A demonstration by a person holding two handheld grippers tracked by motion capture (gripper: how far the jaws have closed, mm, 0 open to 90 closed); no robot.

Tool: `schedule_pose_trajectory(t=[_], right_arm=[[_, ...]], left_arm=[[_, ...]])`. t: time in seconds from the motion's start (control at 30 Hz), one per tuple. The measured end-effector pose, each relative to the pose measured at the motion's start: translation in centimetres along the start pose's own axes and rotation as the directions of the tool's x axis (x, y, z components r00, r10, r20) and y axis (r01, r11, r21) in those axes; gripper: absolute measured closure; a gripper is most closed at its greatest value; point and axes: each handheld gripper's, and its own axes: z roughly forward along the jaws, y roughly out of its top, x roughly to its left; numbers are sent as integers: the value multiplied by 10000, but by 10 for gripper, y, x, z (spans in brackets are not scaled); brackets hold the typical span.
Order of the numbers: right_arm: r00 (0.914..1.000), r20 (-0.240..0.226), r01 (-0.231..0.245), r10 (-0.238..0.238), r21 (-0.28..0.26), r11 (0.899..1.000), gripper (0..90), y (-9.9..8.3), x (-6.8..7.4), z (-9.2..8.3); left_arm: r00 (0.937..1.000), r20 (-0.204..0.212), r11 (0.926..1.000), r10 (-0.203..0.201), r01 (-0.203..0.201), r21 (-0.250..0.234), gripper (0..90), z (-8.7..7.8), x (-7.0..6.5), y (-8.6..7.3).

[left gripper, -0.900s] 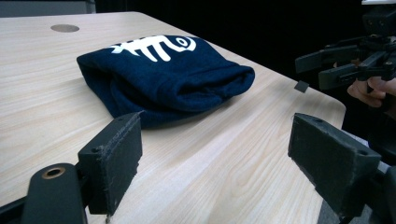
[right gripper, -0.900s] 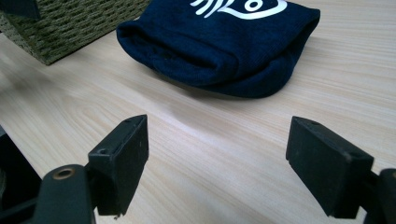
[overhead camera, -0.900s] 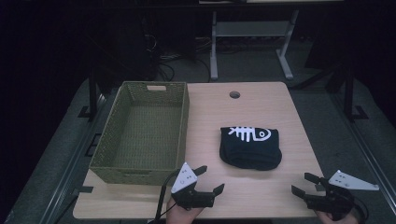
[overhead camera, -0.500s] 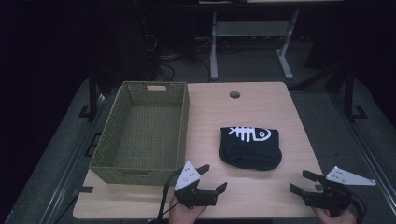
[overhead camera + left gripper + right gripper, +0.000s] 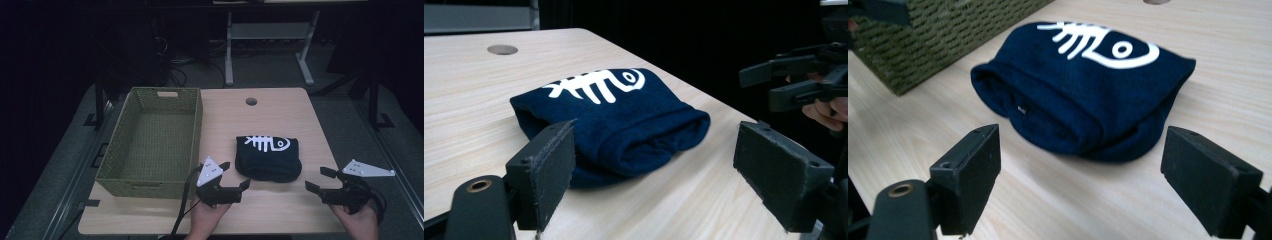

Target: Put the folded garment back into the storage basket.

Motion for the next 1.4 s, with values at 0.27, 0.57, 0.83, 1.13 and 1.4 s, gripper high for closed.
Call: schedule_pose_trajectory(t=[0.27,0.57,0.83,1.13,1.4], right_arm=[[9996,-223,173,-172,2,9999,158,20,-6,15],[9995,-148,-272,276,232,9994,162,32,-27,35],[9985,-52,-536,541,649,9964,167,52,-41,53],[9925,-85,-1206,1223,1074,9869,167,54,-60,74],[9801,-144,-1939,1980,1449,9703,205,45,-76,92]], left_arm=[[9990,-365,9995,-246,253,171,166,21,11,10],[9969,-622,9979,-482,507,408,168,47,18,17],[9913,-860,9934,-998,1042,475,171,73,29,32],[9712,-1531,9779,-1825,1954,743,172,95,52,30],[9455,-2001,9479,-2570,2869,1383,186,106,68,15]])
